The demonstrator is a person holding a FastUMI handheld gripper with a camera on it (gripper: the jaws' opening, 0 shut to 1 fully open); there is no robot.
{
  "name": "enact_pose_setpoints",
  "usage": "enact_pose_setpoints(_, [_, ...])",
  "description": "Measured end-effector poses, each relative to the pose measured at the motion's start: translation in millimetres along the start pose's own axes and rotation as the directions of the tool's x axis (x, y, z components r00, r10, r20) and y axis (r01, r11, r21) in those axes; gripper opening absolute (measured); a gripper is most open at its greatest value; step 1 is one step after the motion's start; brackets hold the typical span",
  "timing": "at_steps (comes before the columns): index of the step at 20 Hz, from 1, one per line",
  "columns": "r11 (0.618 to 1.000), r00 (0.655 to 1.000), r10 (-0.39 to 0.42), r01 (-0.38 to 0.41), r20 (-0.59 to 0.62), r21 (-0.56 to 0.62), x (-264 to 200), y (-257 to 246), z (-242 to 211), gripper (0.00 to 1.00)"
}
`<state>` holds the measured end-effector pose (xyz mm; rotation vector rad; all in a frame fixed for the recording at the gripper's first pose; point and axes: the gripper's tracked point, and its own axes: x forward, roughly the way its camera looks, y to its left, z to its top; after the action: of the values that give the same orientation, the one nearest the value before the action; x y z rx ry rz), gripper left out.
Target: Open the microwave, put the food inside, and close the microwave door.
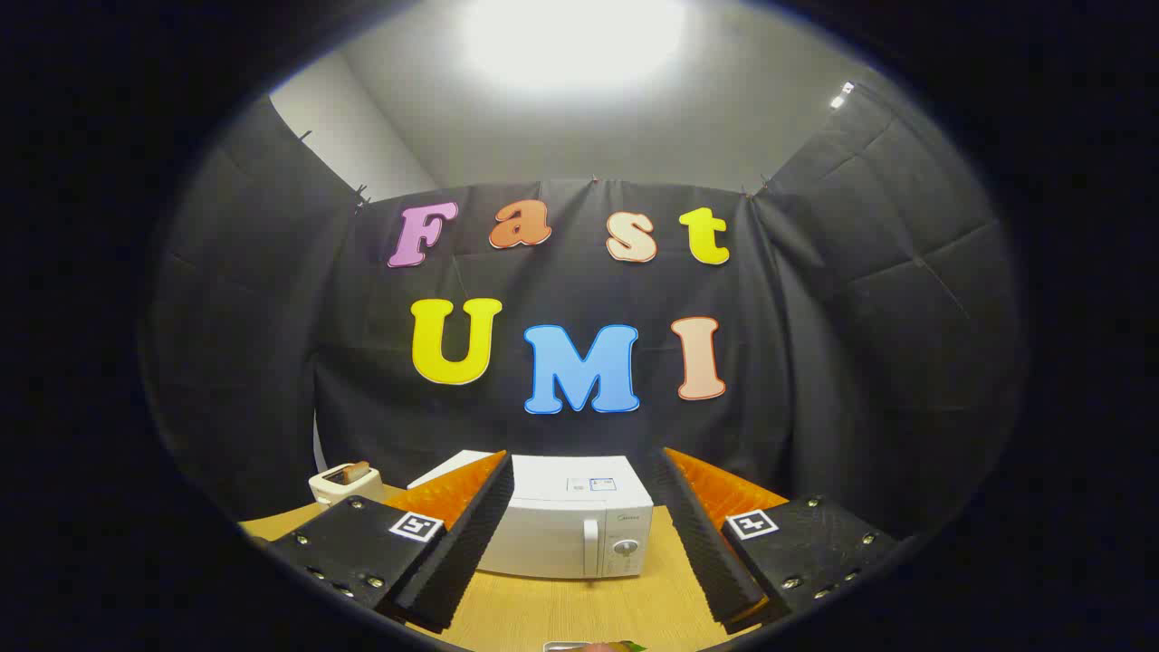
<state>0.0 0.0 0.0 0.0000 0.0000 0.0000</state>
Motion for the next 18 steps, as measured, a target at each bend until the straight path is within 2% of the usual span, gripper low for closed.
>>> enact_pose_setpoints(18, [0.999,1.000,0.028,-0.028,-0.014,-0.031,14.4,3.6,-5.2,0.98])
